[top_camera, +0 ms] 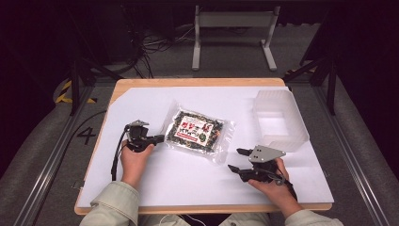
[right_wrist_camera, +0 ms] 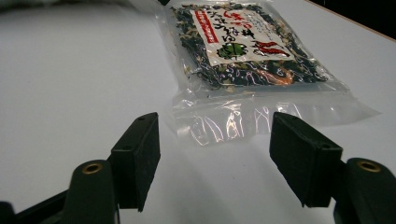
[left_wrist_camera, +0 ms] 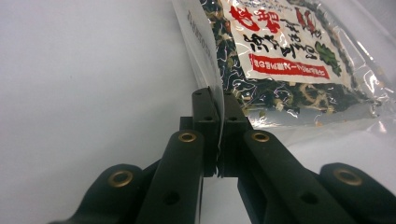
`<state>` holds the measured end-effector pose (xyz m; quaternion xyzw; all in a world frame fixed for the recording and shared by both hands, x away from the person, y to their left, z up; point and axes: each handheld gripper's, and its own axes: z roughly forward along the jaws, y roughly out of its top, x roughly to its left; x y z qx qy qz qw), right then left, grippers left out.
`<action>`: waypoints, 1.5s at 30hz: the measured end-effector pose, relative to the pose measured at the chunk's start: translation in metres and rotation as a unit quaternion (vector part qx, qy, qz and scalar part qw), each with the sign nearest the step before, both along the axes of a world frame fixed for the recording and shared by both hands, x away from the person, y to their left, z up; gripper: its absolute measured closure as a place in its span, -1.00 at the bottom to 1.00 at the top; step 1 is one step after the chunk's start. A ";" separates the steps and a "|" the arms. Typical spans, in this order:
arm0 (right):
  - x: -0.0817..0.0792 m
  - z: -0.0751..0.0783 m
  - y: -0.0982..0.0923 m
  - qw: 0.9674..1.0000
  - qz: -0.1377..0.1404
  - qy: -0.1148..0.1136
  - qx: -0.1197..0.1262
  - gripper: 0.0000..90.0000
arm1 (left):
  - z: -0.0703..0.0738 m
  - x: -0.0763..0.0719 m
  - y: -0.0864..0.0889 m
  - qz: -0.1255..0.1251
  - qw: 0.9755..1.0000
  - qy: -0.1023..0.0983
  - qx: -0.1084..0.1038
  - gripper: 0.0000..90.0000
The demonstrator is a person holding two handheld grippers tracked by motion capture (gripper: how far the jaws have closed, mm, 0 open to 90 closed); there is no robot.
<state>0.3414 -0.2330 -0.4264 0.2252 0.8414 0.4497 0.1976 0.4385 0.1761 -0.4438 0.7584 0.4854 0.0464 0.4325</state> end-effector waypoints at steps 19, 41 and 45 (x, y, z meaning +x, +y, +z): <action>-0.003 0.006 -0.003 1.000 0.004 0.002 0.007 -0.12 | 0.061 -0.028 0.001 -0.042 0.990 -0.125 -0.056 0.99; -0.005 0.028 -0.009 0.999 0.007 -0.004 0.033 0.01 | 0.130 -0.067 -0.007 -0.102 0.963 -0.230 -0.099 1.00; -0.005 0.040 -0.007 0.999 0.013 -0.010 0.044 0.01 | 0.148 -0.079 -0.013 -0.111 0.956 -0.262 -0.077 1.00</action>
